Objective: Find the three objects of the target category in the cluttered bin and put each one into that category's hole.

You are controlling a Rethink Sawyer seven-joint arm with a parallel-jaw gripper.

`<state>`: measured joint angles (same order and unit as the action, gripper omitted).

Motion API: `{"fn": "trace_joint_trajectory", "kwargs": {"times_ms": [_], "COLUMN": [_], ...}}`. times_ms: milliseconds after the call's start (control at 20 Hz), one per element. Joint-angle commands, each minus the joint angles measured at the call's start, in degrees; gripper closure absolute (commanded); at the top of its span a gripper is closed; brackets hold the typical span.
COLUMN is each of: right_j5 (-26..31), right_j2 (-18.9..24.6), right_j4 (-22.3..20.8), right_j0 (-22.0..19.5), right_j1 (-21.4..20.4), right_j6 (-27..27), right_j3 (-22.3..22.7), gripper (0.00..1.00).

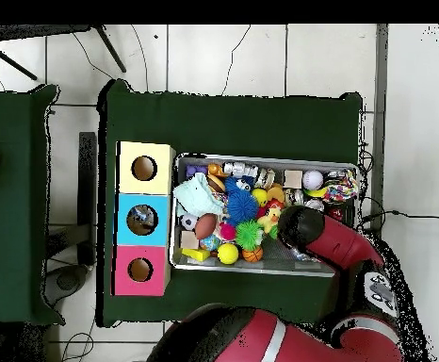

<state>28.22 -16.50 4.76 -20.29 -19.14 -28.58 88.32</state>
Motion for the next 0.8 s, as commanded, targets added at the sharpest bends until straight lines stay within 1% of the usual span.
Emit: {"fn": "trace_joint_trajectory", "kwargs": {"times_ms": [50,200,350,400,450,500,600,650,800], "right_j5": [3.9,2.9,3.4,2.9,0.8,0.8,1.6,2.3,3.2], "right_j2": [5.4,5.5,6.5,8.8,14.3,15.7,17.2,17.6,18.6], "right_j4": [3.5,3.5,3.9,4.9,7.3,7.9,8.8,9.8,11.5], "right_j0": [-0.3,-1.0,-1.8,-3.2,-6.4,-6.9,-6.8,-6.3,-5.4], "right_j1": [0.0,0.5,0.2,-0.7,-2.5,-3.0,-3.9,-4.3,-5.2], "right_j6": [-16.6,-16.2,-15.6,-15.0,-13.9,-13.6,-13.7,-15.0,-16.6], "right_j3": [-2.2,-2.1,-1.9,-0.6,2.6,3.2,3.4,3.3,2.9], "gripper": [1.00,1.00,1.00,1.00,1.00,1.00,1.00,1.00,1.00]}}
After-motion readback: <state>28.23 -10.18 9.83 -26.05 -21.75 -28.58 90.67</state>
